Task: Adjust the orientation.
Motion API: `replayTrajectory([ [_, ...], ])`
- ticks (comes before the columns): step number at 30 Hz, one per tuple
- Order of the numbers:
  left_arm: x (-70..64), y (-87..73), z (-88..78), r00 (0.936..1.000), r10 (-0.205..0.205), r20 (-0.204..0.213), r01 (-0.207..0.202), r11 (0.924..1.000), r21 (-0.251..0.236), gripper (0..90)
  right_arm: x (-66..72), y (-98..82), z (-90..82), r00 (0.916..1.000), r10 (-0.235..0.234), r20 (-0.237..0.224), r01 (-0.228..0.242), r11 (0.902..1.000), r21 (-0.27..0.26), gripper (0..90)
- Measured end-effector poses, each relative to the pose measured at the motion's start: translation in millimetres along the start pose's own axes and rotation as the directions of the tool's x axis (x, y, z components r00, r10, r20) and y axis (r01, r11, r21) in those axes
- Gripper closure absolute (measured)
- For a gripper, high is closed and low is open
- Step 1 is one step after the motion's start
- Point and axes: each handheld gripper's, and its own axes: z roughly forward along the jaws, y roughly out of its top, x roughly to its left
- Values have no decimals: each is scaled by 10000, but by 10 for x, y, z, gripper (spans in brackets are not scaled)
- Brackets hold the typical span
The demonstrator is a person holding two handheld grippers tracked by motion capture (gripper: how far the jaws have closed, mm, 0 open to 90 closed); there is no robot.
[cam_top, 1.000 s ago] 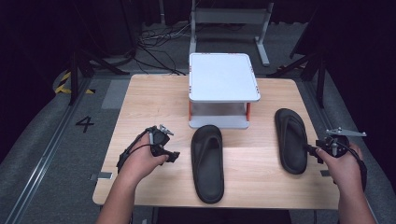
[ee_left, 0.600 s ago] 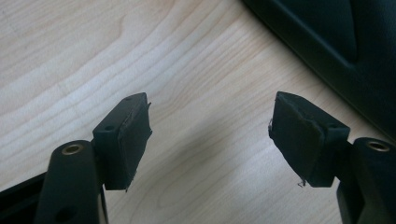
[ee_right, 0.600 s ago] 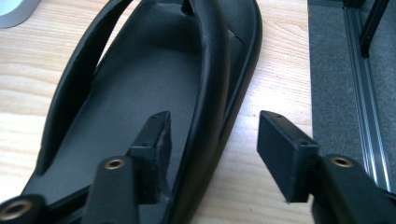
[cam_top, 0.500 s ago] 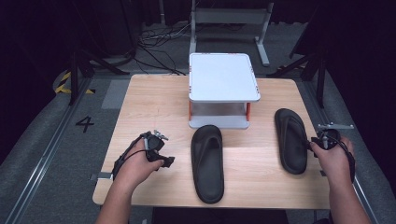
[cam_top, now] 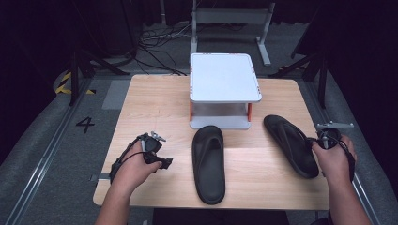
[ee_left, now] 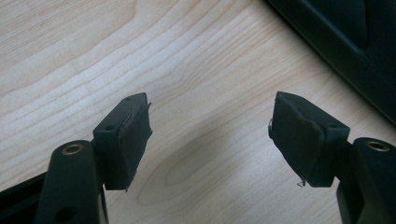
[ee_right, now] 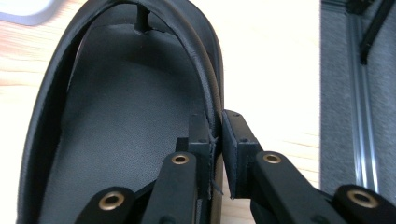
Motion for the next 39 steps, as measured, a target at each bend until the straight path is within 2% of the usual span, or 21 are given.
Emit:
replayTrajectory([
  [3,-10,38,11,9999,135,7,-135,9999,3,295,90,-2,-99,9990,-381,-231,374,9989,-296,832],
  [4,-19,66,24,9997,227,29,-227,9997,-26,295,90,-2,-99,9990,-381,-231,374,9989,-296,832],
  [7,-39,122,57,9994,342,106,-341,9994,-36,295,246,-9,-191,9945,-647,-827,608,9970,-488,831],
  [10,-59,173,84,9988,429,217,-429,9991,-3,295,445,-17,-205,9805,-1288,-1484,1215,9909,-574,829],
  [14,-70,218,112,9977,602,302,-601,9982,-30,295,663,-42,-173,9659,-1931,-1725,1844,9807,-657,827],
  [16,-77,236,122,9976,621,309,-619,9981,-52,296,771,-65,-140,9613,-2061,-1829,1930,9773,-870,821],
  [18,-81,250,124,9972,693,287,-695,9976,55,299,854,-86,-102,9631,-2066,-1723,1930,9768,-925,812],
  [22,-100,269,139,9967,743,330,-744,9972,29,299,1009,-123,-45,9646,-2025,-1691,1932,9787,-699,781],
  [23,-99,272,139,9964,783,334,-784,9969,34,299,1047,-131,-41,9624,-2041,-1790,1950,9785,-671,779],
  [24,-100,271,138,9965,766,335,-768,9970,49,299,1069,-132,-44,9587,-2047,-1974,1938,9783,-733,737],
  [28,-83,263,144,9966,757,326,-759,9971,47,299,1085,-129,-68,9441,-1573,-2897,1357,9863,-934,566],
  [29,-83,263,144,9966,757,326,-759,9971,47,299,1085,-129,-68,9441,-1573,-2897,1357,9863,-934,566],
  [30,-78,262,142,9966,750,333,-751,9972,28,299,1059,-123,-84,9350,-1308,-3298,1033,9897,-995,534],
  [31,-75,260,137,9970,710,312,-711,9975,30,299,1024,-114,-111,9308,-1182,-3460,831,9899,-1146,526],
  [34,-65,259,129,9972,666,332,-667,9978,4,299,911,-87,-183,9437,-1340,-3023,984,9866,-1301,566],
  [35,-66,258,129,9977,589,324,-589,9983,6,299,867,-87,-190,9461,-1381,-2929,1053,9866,-1250,587],
  [36,-61,260,129,9976,625,299,-625,9980,6,299,827,-91,-187,9446,-1507,-2915,1197,9854,-1213,617],
  [37,-57,263,129,9972,693,281,-694,9976,22,299,789,-102,-178,9443,-1544,-2905,1285,9860,-1061,648],
  [39,-71,272,138,9970,696,336,-696,9976,2,299,702,-131,-131,9547,-1606,-2504,1462,9864,-751,694],
])
